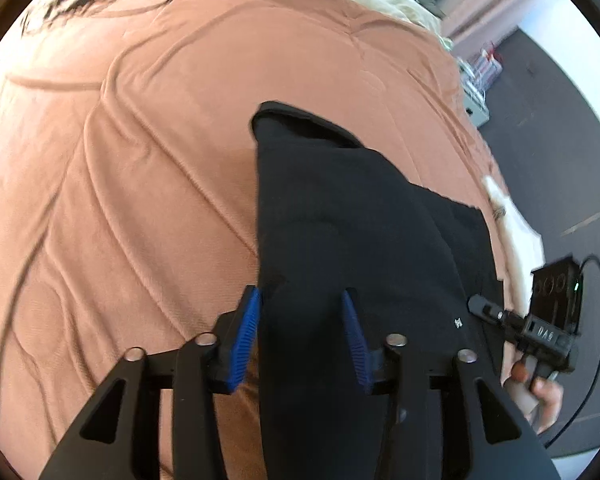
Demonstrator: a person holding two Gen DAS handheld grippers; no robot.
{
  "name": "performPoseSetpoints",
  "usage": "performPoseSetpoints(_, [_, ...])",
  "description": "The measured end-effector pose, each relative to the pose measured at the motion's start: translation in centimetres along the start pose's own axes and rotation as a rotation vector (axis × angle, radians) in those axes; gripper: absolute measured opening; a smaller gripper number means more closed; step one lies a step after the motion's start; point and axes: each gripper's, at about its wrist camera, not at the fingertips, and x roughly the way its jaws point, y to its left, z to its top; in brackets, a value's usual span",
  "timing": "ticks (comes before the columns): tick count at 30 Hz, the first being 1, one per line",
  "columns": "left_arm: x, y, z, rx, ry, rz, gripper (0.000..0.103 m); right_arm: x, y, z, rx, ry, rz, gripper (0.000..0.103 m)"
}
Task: Fold large clothes
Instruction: 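Close the right tool on the folded shirt while the left tool keeps holding it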
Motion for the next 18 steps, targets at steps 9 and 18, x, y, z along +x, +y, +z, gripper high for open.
performPoseSetpoints(9, [1.8,1.8,-0.1,-0.094,0.010,-0.107,0.054,-0.4,1.5,-0.2,-0.025,-0.031,0.009,0.018])
performPoseSetpoints(18, [-2.6,0.1,-0.9,-0.058,-0.046,-0.112,0.036,-2.2,5.2,-0.8,-0.083,-0.078,0.008,0.015])
